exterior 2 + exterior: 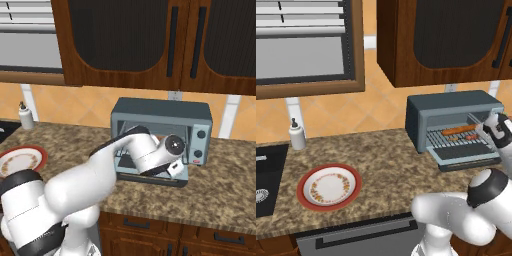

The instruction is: Pick up the kebab skewer and baguette bread, and place them inside the toaster oven. Close the toaster oven door and start by setting the timer.

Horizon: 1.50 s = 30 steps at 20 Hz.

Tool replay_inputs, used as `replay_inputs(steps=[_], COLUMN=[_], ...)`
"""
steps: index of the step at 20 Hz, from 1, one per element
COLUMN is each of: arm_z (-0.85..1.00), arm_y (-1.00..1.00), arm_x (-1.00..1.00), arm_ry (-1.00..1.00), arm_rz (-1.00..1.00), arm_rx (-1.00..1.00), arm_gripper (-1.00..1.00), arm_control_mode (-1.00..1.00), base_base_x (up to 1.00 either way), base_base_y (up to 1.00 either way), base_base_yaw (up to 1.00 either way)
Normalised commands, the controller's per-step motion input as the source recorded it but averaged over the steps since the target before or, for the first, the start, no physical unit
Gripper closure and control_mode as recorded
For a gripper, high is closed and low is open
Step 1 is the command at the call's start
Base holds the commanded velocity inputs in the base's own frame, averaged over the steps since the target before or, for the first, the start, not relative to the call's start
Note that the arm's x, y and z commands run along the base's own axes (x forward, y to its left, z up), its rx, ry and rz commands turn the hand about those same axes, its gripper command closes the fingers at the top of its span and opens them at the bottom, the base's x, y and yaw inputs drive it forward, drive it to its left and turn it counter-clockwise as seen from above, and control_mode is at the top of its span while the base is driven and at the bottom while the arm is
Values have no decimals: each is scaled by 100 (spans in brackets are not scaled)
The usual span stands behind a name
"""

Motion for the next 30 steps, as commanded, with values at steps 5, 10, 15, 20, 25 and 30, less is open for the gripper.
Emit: replay_inputs(steps=[5,10,15,20,25,30], arm_z=[-29,-15,-2,0,0,7], arm_y=[6,-3,-7,0,0,0], arm_x=[14,21,40,11,-5,-13], arm_ry=[-32,-19,-16,-18,-13,-9], arm_rz=[29,14,12,21,9,-17], arm_rx=[-20,-12,-1,-20,-33,-23], arm_gripper=[-100,-100,-100,-100,-100,-100], arm_control_mode=[-100,-100,-100,-100,-100,-100], base_base_x=[0,0,0,0,0,0], base_base_y=[0,0,0,0,0,0], base_base_yaw=[0,0,0,0,0,0])
